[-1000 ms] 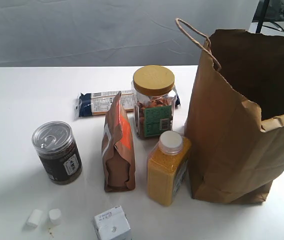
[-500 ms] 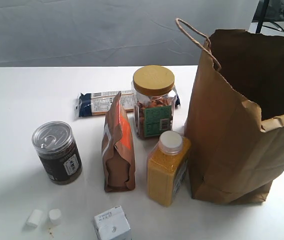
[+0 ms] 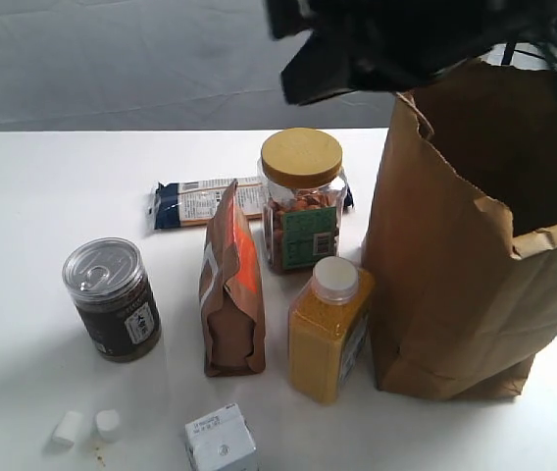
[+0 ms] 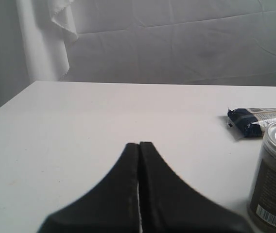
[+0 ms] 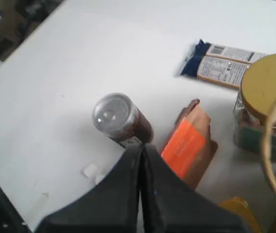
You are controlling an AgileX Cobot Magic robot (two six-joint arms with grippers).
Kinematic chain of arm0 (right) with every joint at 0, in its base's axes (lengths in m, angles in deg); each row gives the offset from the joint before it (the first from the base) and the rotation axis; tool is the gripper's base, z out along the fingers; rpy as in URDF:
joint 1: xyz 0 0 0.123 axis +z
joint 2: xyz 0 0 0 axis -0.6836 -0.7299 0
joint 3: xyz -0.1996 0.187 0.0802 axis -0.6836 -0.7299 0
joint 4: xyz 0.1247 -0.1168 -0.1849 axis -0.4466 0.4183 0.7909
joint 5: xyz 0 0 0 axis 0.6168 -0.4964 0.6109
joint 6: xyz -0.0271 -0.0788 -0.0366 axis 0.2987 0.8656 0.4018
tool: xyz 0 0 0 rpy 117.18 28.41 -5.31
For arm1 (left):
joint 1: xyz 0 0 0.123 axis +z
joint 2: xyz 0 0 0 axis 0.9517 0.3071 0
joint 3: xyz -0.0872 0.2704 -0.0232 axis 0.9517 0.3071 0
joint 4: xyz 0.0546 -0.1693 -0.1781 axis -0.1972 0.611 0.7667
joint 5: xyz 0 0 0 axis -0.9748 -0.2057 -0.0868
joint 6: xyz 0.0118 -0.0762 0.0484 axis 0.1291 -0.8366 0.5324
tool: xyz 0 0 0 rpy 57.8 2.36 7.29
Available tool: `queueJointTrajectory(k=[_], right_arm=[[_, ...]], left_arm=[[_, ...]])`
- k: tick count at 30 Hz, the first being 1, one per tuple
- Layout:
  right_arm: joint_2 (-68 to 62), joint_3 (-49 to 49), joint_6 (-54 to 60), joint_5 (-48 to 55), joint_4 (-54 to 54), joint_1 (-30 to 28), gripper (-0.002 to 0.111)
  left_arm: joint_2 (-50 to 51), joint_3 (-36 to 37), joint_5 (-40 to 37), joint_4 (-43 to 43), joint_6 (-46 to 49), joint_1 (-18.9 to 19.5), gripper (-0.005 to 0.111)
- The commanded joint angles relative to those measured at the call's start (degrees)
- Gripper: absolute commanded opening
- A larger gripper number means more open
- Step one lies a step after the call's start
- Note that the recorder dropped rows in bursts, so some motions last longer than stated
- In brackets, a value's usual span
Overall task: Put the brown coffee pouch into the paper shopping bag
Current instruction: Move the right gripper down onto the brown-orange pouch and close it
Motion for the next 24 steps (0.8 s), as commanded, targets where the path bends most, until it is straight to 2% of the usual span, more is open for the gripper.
queueJointTrajectory(k=[1, 3, 5, 8, 11, 13, 24], right_arm=[[-13.42, 11.61, -10.30, 9.55, 15.02, 7.95, 0.000], [-17.90, 15.67, -11.46, 13.58, 16.10, 9.56, 0.002], [-22.44, 19.10, -12.37, 16.67, 15.96, 10.31, 0.009], [-27.54, 23.49, -15.24, 19.67, 16.40, 10.39, 0.030], [-30.40, 24.58, -18.46, 19.67, 17.33, 10.39, 0.056], [-31.93, 24.58, -19.83, 19.67, 17.33, 10.39, 0.065], [-38.98, 24.58, -21.77, 15.25, 17.76, 10.28, 0.065]], left_arm=[[-0.20, 0.20, 0.18, -0.23, -0.20, 0.21, 0.000], [-0.20, 0.20, 0.18, -0.23, -0.20, 0.21, 0.000], [-0.20, 0.20, 0.18, -0.23, -0.20, 0.21, 0.000], [-0.20, 0.20, 0.18, -0.23, -0.20, 0.21, 0.000], [-0.20, 0.20, 0.18, -0.23, -0.20, 0.21, 0.000], [-0.20, 0.20, 0.18, -0.23, -0.20, 0.21, 0.000], [-0.20, 0.20, 0.18, -0.23, -0.20, 0.21, 0.000]])
